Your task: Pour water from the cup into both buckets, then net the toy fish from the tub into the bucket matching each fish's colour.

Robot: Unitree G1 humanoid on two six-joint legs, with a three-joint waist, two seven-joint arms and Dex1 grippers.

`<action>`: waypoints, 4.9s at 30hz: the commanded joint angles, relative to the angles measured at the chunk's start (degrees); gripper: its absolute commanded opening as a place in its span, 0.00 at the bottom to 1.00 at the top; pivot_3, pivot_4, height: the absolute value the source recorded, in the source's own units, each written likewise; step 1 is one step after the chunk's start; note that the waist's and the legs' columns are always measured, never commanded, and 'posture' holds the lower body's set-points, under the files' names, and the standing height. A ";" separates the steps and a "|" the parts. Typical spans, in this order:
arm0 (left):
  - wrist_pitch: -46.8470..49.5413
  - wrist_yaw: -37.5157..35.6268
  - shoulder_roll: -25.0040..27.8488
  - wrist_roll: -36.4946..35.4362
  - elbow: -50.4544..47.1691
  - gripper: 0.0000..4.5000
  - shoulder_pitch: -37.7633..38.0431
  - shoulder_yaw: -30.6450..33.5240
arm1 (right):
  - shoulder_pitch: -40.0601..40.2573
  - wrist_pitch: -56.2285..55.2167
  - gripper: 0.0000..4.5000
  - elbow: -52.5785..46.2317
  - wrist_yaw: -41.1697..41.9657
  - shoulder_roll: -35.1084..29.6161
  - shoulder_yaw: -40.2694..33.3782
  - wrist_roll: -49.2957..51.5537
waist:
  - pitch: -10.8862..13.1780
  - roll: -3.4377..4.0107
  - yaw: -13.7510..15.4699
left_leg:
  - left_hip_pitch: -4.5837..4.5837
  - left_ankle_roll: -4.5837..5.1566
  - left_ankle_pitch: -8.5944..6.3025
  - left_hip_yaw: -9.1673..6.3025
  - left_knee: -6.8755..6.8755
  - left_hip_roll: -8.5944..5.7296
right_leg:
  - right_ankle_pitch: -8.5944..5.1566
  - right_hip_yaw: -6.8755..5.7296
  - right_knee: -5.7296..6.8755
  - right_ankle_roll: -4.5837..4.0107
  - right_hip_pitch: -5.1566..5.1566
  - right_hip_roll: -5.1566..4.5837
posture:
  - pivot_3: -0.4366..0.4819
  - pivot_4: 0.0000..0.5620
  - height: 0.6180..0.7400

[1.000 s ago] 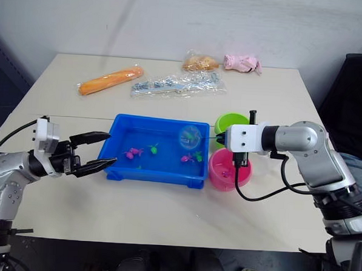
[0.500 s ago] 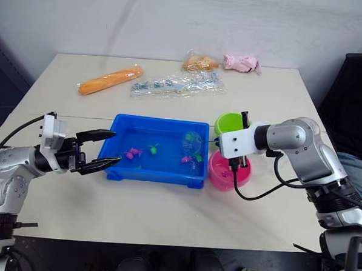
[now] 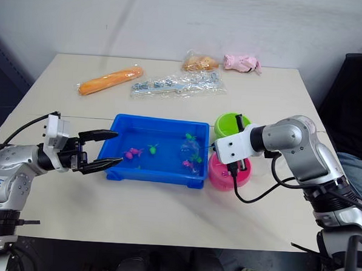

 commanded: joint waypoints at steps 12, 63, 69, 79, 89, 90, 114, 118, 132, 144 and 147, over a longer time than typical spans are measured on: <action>-1.93 -0.12 0.49 -0.39 -0.70 0.99 -0.40 1.08 | -0.10 4.78 0.00 -5.45 7.12 0.00 -0.03 6.29 | 0.00 0.00 0.00 | 0.01 0.00 0.00 0.00 0.01 0.00 | 0.00 -0.01 0.01 0.00 0.00 -0.01 | 0.48 0.27 1.00; 4.44 -2.26 -7.32 -5.79 -5.89 0.99 -7.13 -7.10 | 45.82 36.52 0.00 -30.96 -6.65 -2.97 -58.53 31.47 | 0.00 0.01 0.86 | -0.02 -0.02 -0.03 0.01 -0.11 -0.01 | 0.01 0.07 -0.23 0.03 0.11 0.11 | 0.48 0.27 1.00; 3.41 -3.30 -8.92 -4.83 -3.75 0.99 -8.80 -8.79 | 55.29 22.72 0.00 -30.25 -6.84 1.91 -60.04 28.79 | 0.00 0.01 0.60 | 0.03 -0.09 0.02 0.02 -0.10 -0.01 | 0.05 0.13 -0.22 0.09 0.15 0.19 | 0.48 0.27 1.00; 2.06 -2.92 -9.06 -4.36 -3.80 0.99 -7.79 -8.43 | 58.24 0.67 0.00 -24.38 -14.93 8.07 -55.00 20.19 | 0.00 0.01 0.66 | 0.05 -0.10 0.02 0.05 -0.09 -0.02 | 0.05 0.16 -0.22 0.10 0.16 0.18 | 0.48 0.27 1.00; 1.04 -1.74 -9.29 -4.35 -4.50 0.99 -6.72 -8.15 | 61.62 -36.71 0.00 -16.65 -27.37 6.86 -53.25 -2.81 | 0.00 0.01 0.65 | 0.08 -0.10 0.03 0.06 -0.07 -0.02 | 0.05 0.18 -0.19 0.10 0.16 0.19 | 0.48 0.27 1.00; 0.93 -1.67 -9.32 -4.37 -4.47 0.99 -6.67 -8.13 | 61.72 -39.89 0.00 -16.74 -28.67 6.21 -53.50 -6.29 | 0.00 0.01 0.63 | 0.09 -0.11 0.03 0.06 -0.07 -0.02 | 0.05 0.18 -0.18 0.10 0.16 0.19 | 0.48 0.27 1.00; 0.62 -1.18 -12.23 -3.98 -4.70 0.99 -8.40 -10.85 | 64.35 -51.92 0.00 -12.00 -66.70 7.19 -54.60 -41.61 | -0.03 0.05 0.46 | 0.22 -0.18 0.07 0.25 -0.04 -0.04 | 0.04 0.35 -0.04 0.09 0.15 0.22 | 0.48 0.27 1.00; 0.87 -0.88 -11.95 -4.24 -5.02 0.99 -8.25 -10.76 | 64.88 -47.69 0.00 -14.23 -68.42 7.02 -55.85 -41.36 | -0.04 0.06 0.44 | 0.22 -0.19 0.08 0.25 -0.04 -0.04 | 0.04 0.37 -0.01 0.09 0.14 0.22 | 0.48 0.27 1.00; 1.53 -0.09 -11.88 -4.55 -6.00 0.99 -7.47 -10.49 | 64.11 -40.87 0.00 -15.72 -68.70 3.41 -52.28 -38.05 | -0.04 0.06 0.48 | 0.26 -0.19 0.08 0.29 -0.03 -0.04 | 0.04 0.43 0.04 0.09 0.14 0.24 | 0.48 0.27 1.00; 1.35 0.44 -12.31 -4.44 -5.82 0.99 -7.35 -10.59 | 67.21 -40.92 0.00 -16.15 -70.13 1.37 -51.63 -38.32 | -0.04 0.04 0.39 | 0.26 -0.17 0.08 0.35 0.00 -0.05 | 0.06 0.52 0.02 0.13 0.15 0.23 | 0.48 0.27 1.00; 1.07 0.45 -12.53 -4.26 -5.48 0.99 -7.79 -10.73 | 67.34 -39.38 0.00 -17.15 -70.25 2.19 -51.09 -38.56 | -0.04 0.04 0.47 | 0.29 -0.20 0.09 0.32 -0.03 -0.03 | 0.06 0.51 0.04 0.13 0.15 0.29 | 0.48 0.27 1.00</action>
